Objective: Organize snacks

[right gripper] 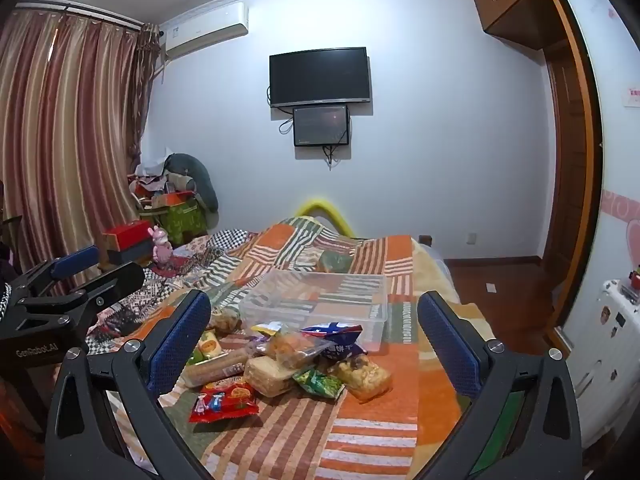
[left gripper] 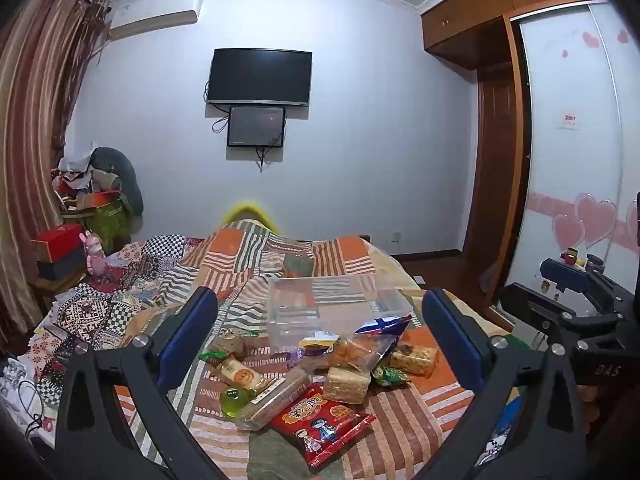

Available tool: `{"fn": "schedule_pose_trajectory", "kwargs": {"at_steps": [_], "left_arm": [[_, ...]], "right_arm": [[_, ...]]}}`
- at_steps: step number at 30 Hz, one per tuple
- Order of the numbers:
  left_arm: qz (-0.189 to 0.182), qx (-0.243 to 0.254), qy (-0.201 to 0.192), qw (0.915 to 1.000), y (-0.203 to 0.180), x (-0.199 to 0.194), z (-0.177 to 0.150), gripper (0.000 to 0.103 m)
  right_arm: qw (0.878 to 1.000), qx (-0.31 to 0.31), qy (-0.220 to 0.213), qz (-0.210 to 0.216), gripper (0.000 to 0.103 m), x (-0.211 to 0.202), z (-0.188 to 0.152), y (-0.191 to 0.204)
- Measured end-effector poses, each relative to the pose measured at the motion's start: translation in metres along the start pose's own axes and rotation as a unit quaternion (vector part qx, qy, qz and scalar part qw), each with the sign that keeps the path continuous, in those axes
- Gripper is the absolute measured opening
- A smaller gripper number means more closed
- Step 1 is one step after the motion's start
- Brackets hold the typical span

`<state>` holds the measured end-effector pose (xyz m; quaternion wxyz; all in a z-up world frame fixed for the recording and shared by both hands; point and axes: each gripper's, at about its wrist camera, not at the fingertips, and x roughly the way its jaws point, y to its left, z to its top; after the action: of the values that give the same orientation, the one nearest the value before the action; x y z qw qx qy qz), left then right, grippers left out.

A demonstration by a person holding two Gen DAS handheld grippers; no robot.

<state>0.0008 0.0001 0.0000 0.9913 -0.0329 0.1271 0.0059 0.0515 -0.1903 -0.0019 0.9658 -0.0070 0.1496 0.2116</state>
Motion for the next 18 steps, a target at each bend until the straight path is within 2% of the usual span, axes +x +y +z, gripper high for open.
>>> {"fn": "schedule_pose_trajectory", "kwargs": {"at_steps": [18], "left_arm": [[-0.001,-0.002,-0.001,1.0000,0.0009,0.0055,-0.0044,0.103]], "right_arm": [[1.000,0.000,-0.001,-0.004,0.103,0.0016,0.0001,-0.0008]]}}
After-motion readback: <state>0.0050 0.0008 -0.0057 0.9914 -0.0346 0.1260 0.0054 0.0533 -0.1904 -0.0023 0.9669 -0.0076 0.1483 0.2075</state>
